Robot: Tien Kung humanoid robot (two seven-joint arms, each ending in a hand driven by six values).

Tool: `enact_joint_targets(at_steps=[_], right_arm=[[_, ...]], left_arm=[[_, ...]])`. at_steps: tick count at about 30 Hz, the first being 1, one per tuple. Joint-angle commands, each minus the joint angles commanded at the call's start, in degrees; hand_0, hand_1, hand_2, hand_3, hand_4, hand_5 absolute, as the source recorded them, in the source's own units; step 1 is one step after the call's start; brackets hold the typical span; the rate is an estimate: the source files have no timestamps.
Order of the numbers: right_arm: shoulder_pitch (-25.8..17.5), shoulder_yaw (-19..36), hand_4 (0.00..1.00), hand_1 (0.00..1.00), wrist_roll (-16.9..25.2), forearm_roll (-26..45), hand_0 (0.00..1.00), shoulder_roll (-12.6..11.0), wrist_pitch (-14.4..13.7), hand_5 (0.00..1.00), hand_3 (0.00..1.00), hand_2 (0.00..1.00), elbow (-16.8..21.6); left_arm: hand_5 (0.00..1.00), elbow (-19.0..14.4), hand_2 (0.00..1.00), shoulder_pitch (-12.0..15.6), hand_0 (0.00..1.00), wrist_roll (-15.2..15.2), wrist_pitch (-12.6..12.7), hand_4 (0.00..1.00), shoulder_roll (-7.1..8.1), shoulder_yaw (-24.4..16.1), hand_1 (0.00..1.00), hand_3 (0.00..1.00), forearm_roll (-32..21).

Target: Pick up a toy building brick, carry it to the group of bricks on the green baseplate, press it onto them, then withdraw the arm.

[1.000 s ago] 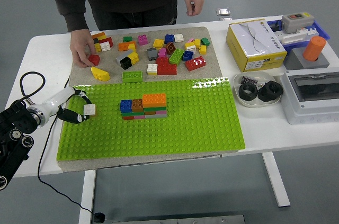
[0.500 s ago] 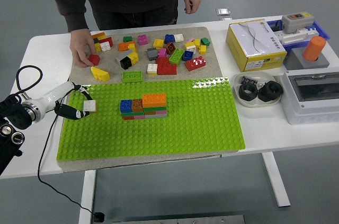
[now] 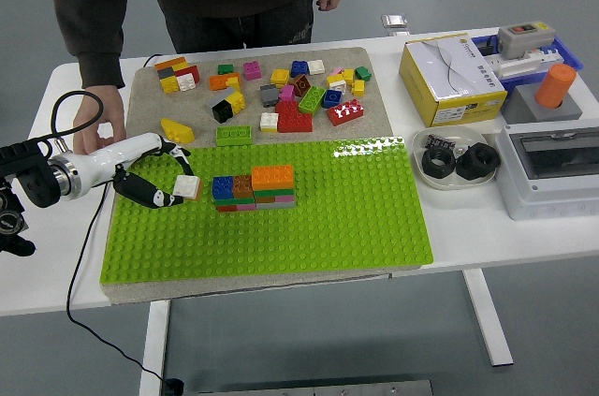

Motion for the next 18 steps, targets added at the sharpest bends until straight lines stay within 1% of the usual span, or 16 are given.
enact_joint_targets(at_steps=[2, 4, 5, 12, 15, 18], right_arm=[[0.0, 0.3, 0.728, 0.673, 0.1, -0.3, 0.725, 0.0, 0.0, 0.998, 0.874, 0.739, 0.0], [0.0, 0.4, 0.728, 0.673, 0.1, -0.5, 0.725, 0.0, -0.1, 0.998, 0.874, 0.739, 0.0], [0.0, 0.5, 0.728, 0.673, 0.2, -0.6, 0.725, 0.0, -0.1, 0.998, 0.874, 0.739, 0.0], [-0.1, 0.6, 0.728, 0.674, 0.3, -1.0, 0.725, 0.0, -0.1, 0.998, 0.874, 0.738, 0.0], [-0.1, 0.7, 0.729, 0.674, 0.3, -1.2, 0.725, 0.0, -0.1, 0.998, 0.874, 0.740, 0.0], [-0.2, 0.8, 0.729, 0.674, 0.4, -1.4, 0.725, -0.1, -0.2, 0.998, 0.874, 0.740, 0.0]], left_arm=[[0.002, 0.8, 0.896, -0.7, 0.998, 0.4, -0.5, 0.776, -1.17, 0.4, 0.946, 0.398, -0.6], [0.002, 2.3, 0.896, -1.3, 0.998, 1.0, -0.9, 0.776, -2.67, 0.4, 0.946, 0.398, -1.0], [0.002, 3.3, 0.896, -1.6, 0.998, 1.3, -1.1, 0.776, -3.50, 0.3, 0.946, 0.398, -1.0], [0.002, 8.1, 0.895, -3.1, 0.998, 3.3, -2.1, 0.782, -7.89, -0.6, 0.945, 0.395, 0.1], [0.002, 9.3, 0.893, -3.7, 0.998, 4.6, -2.5, 0.786, -9.54, -1.2, 0.941, 0.391, 0.6], [0.002, 9.7, 0.893, -4.0, 0.998, 5.8, -2.8, 0.786, -10.92, -1.9, 0.941, 0.391, 1.2]])
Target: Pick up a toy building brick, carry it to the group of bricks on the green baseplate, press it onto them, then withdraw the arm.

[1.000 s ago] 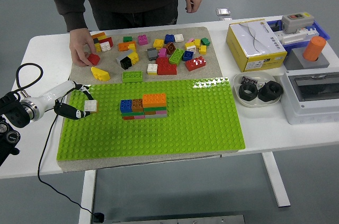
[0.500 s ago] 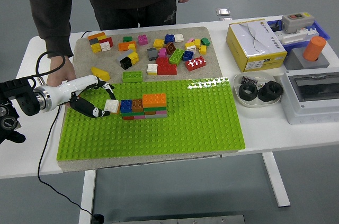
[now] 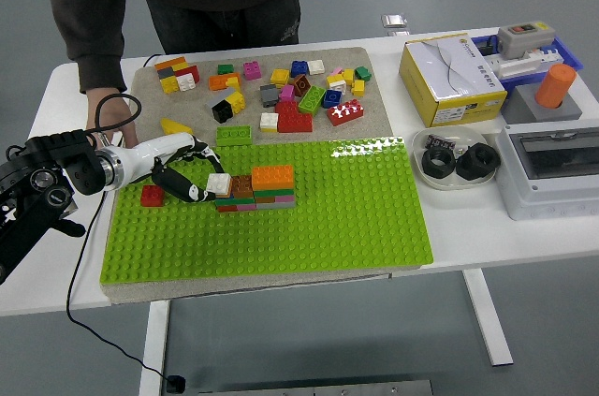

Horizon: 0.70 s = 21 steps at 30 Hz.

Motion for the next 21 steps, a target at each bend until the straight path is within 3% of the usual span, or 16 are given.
enact_joint_targets(at_steps=[13, 21], right_arm=[[-0.1, 0.5, 0.729, 0.675, 0.3, -0.7, 0.727, 0.0, -0.1, 0.998, 0.875, 0.743, 0.0], [-0.1, 0.3, 0.729, 0.675, 0.3, -0.6, 0.728, 0.0, -0.1, 0.998, 0.874, 0.742, 0.0]], left_arm=[[0.002, 1.5, 0.890, -0.5, 0.998, 1.4, -0.2, 0.783, -4.06, -1.7, 0.936, 0.390, 1.5], [0.002, 3.7, 0.888, -1.2, 0.998, 0.6, 0.5, 0.779, -4.87, -2.2, 0.934, 0.389, 2.4]])
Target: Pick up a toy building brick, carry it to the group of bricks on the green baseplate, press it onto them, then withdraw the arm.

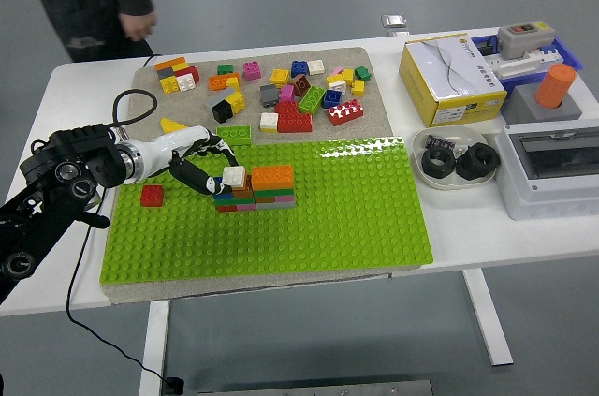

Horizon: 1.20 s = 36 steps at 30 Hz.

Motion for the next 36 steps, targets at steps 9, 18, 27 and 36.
enact_joint_targets(at_steps=[9, 18, 27, 36], right_arm=[[0.0, 0.1, 0.729, 0.675, 0.0, -0.1, 0.728, 0.0, 0.0, 0.998, 0.874, 0.743, 0.0], [-0.1, 0.2, 0.729, 0.674, -0.1, -0.2, 0.727, -0.1, 0.0, 0.998, 0.874, 0.743, 0.0], [0.0, 0.4, 0.728, 0.675, -0.1, -0.4, 0.728, 0.0, 0.0, 0.998, 0.874, 0.744, 0.0], [0.0, 0.5, 0.727, 0.675, -0.1, -0.5, 0.730, 0.0, 0.0, 0.998, 0.875, 0.745, 0.0]], left_arm=[[0.002, 1.5, 0.886, -0.2, 0.997, -0.5, 0.5, 0.778, -0.39, 0.0, 0.933, 0.390, 0.4], [0.002, 1.1, 0.886, 0.0, 0.997, -0.3, 0.5, 0.774, -0.62, -0.1, 0.932, 0.391, 1.1], [0.002, -0.4, 0.886, -0.1, 0.996, 0.4, 0.1, 0.773, -1.04, 0.3, 0.932, 0.390, 1.6], [0.002, 0.0, 0.882, -0.5, 0.995, 0.3, 0.4, 0.769, -1.68, 0.7, 0.931, 0.390, 1.8]])
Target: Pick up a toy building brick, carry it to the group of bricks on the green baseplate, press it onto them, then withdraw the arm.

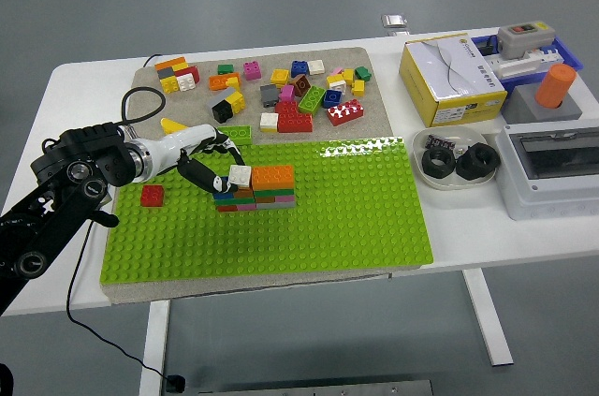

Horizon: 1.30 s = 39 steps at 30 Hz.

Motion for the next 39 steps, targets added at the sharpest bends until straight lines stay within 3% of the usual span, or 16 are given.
enact_joint_targets(at_steps=[10, 11, 16, 17, 22, 23, 39], right_arm=[[0.1, 0.1, 0.726, 0.675, 0.0, -0.1, 0.730, 0.0, 0.0, 0.998, 0.875, 0.745, 0.0], [0.1, 0.1, 0.728, 0.675, 0.0, -0.1, 0.730, 0.0, 0.0, 0.998, 0.874, 0.743, 0.0], [0.0, 0.2, 0.728, 0.675, -0.1, -0.1, 0.730, 0.0, 0.0, 0.998, 0.874, 0.743, 0.0], [0.0, 0.1, 0.727, 0.675, -0.1, -0.1, 0.729, 0.0, 0.0, 0.998, 0.873, 0.743, 0.0], [0.1, -0.2, 0.727, 0.675, -0.2, -0.1, 0.729, 0.0, 0.0, 0.998, 0.873, 0.743, 0.0], [0.1, -0.3, 0.726, 0.675, -0.3, -0.1, 0.729, 0.0, 0.0, 0.998, 0.873, 0.743, 0.0], [0.1, 0.0, 0.722, 0.675, -0.3, -0.1, 0.726, 0.0, 0.0, 0.998, 0.873, 0.741, 0.0]], left_arm=[[0.002, 0.8, 0.882, -0.1, 0.995, -0.3, 0.5, 0.768, -0.38, 0.1, 0.931, 0.392, 0.3], [0.002, 0.8, 0.888, -0.1, 0.996, -0.4, 0.6, 0.586, -0.40, 0.0, 0.933, 0.445, 0.4], [0.002, 0.9, 0.888, 0.0, 0.996, -0.5, 0.7, 0.586, -0.40, -0.1, 0.933, 0.445, 0.7], [0.002, 0.9, 0.892, 0.0, 0.996, -0.5, 0.7, 0.486, -0.39, -0.1, 0.933, 0.468, 0.7], [0.002, 1.0, 0.892, 0.1, 0.996, -0.4, 0.5, 0.486, -0.41, -0.1, 0.933, 0.468, 0.9], [0.002, 1.0, 0.893, 0.1, 0.996, -0.4, 0.5, 0.431, -0.43, -0.1, 0.932, 0.488, 1.0], [0.002, 0.7, 0.898, 0.2, 0.998, -0.1, -0.2, 0.429, -0.39, 0.0, 0.935, 0.508, 1.3]])
